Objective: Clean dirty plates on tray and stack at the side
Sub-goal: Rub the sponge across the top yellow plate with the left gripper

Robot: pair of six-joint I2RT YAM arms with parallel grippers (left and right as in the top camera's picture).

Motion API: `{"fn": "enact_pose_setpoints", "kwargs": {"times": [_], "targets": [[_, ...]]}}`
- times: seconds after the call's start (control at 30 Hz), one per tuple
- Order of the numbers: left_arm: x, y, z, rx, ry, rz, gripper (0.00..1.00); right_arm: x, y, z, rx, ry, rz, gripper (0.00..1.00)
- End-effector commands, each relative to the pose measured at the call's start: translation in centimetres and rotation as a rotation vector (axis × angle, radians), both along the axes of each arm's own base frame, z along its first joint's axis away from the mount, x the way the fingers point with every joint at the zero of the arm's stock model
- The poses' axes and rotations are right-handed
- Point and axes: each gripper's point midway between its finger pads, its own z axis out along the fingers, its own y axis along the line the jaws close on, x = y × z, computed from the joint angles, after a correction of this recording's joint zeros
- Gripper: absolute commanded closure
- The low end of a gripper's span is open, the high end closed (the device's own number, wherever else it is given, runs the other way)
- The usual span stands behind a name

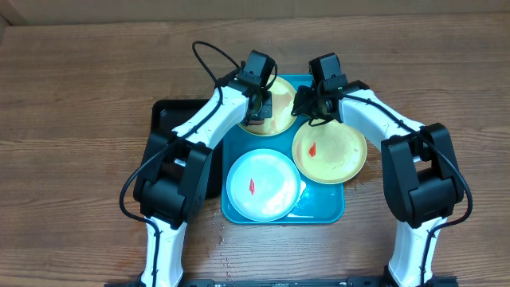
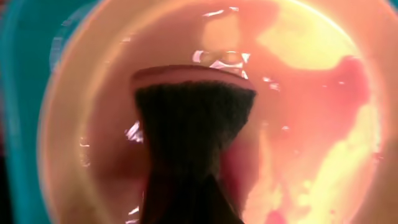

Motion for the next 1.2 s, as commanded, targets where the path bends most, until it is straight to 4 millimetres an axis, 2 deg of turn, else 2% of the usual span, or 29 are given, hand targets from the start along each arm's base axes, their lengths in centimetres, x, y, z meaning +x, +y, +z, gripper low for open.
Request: {"fn": "enact_pose_setpoints", "kwargs": {"times": [0.0, 0.1, 0.2, 0.47, 0.53, 0.73, 0.8, 1.0, 1.1, 1.17], "targets": [[-2.8, -4.6, -1.1, -0.212, 0.112, -0.124, 0.96, -0.4, 0.0, -1.0, -0.011, 0.023, -0.002, 0.96], [-3.2, -7.4, -0.1, -0.326, 0.111, -0.192, 0.96, -0.4, 0.0, -1.0, -0.011, 0.023, -0.002, 0.96], [-2.4, -7.9, 0.5, -0.325, 0.070, -0.198, 0.96, -0.4, 0.0, -1.0, -0.011, 0.023, -0.002, 0.96], [1.3, -2.9, 3.9, -0.164, -0.013, -0.063, 0.96, -0.5, 0.0, -1.1, -0.014, 0.026, 0.001, 0.96], [1.9, -1.5, 4.1, -0.115, -0.027, -0.030, 0.96, -0.5, 0.0, -1.1, -0.014, 0.025, 0.001, 0.96], [1.9, 2.1, 3.1, 0.055, -0.043, 0.044, 0.96, -0.5, 0.0, -1.1, -0.014, 0.025, 0.001, 0.96], [1.8, 2.6, 2.5, 0.079, -0.044, 0.053, 0.96, -0.5, 0.0, -1.1, -0.014, 0.025, 0.001, 0.96], [0.4, 2.8, -0.1, 0.074, -0.006, 0.064, 0.96, -0.5, 0.0, -1.1, -0.014, 0.025, 0.001, 0.96], [-0.9, 1.6, -2.0, 0.018, 0.040, 0.033, 0.96, -0.5, 0.0, -1.1, -0.014, 0.025, 0.001, 0.96], [-1.5, 0.3, -2.4, -0.041, 0.065, 0.002, 0.96, -0.5, 0.0, -1.1, -0.014, 0.025, 0.001, 0.96]]}}
